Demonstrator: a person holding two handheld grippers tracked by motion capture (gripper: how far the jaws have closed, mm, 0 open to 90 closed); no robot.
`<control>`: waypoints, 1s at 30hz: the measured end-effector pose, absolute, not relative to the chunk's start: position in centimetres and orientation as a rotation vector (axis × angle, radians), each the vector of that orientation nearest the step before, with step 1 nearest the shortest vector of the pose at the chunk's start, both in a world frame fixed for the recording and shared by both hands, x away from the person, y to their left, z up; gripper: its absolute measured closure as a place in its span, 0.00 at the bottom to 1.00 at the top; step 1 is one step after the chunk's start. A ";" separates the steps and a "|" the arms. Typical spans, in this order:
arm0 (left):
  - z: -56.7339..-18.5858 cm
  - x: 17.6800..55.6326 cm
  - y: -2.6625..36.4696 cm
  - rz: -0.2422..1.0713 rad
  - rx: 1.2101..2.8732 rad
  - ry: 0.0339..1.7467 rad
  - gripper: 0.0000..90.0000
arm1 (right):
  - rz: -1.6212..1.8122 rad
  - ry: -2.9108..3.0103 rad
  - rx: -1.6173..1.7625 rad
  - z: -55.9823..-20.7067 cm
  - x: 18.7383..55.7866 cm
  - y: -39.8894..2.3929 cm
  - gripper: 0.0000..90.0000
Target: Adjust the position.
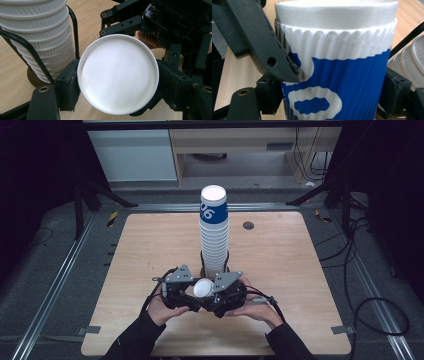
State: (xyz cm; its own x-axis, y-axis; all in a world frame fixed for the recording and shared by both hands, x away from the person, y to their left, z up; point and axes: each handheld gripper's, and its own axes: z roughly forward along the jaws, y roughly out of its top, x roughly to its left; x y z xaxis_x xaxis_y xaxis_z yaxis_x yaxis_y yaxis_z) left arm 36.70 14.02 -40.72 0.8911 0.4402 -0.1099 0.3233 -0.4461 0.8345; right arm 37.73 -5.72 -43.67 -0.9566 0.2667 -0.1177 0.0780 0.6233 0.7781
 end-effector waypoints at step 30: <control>-38.9 37.4 17.9 0.214 1.912 0.579 0.30 | 1.393 2.518 0.449 -41.6 38.4 -9.7 0.08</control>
